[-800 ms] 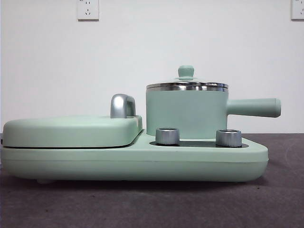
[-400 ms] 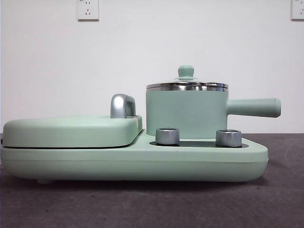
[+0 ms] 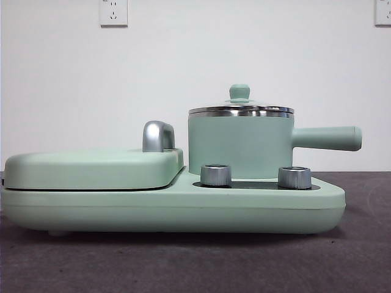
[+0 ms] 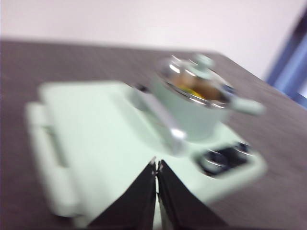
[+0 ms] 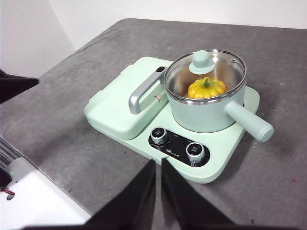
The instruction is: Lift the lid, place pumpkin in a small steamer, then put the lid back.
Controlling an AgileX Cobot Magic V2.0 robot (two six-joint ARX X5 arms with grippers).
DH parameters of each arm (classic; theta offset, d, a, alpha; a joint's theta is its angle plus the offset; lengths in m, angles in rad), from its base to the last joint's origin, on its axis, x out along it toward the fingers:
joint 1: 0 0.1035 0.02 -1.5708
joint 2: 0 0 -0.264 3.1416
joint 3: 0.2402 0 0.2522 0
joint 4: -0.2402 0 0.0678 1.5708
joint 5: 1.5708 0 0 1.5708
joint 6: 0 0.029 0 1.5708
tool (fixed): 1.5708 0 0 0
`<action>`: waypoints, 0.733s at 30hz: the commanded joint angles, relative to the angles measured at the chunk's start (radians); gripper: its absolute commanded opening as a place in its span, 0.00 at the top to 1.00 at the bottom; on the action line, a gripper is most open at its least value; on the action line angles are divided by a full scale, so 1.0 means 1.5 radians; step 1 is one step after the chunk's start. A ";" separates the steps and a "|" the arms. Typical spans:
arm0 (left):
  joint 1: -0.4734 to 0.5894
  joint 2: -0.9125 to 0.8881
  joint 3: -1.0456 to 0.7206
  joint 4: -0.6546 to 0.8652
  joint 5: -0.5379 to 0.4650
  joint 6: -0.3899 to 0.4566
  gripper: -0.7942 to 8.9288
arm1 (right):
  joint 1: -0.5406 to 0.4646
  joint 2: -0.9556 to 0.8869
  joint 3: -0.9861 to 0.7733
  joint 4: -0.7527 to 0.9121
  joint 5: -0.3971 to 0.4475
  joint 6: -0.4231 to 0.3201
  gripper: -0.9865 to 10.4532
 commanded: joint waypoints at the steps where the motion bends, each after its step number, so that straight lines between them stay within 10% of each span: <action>1: 0.058 -0.048 -0.076 0.047 -0.019 0.039 0.91 | 0.004 0.003 0.005 0.007 0.000 0.002 0.90; 10: 0.167 -0.124 -0.192 0.075 -0.198 0.035 0.91 | 0.004 0.003 0.005 0.007 0.000 0.002 0.90; 22: 0.231 -0.124 -0.232 0.090 -0.198 0.104 0.91 | 0.004 0.003 0.005 0.007 0.000 0.002 0.90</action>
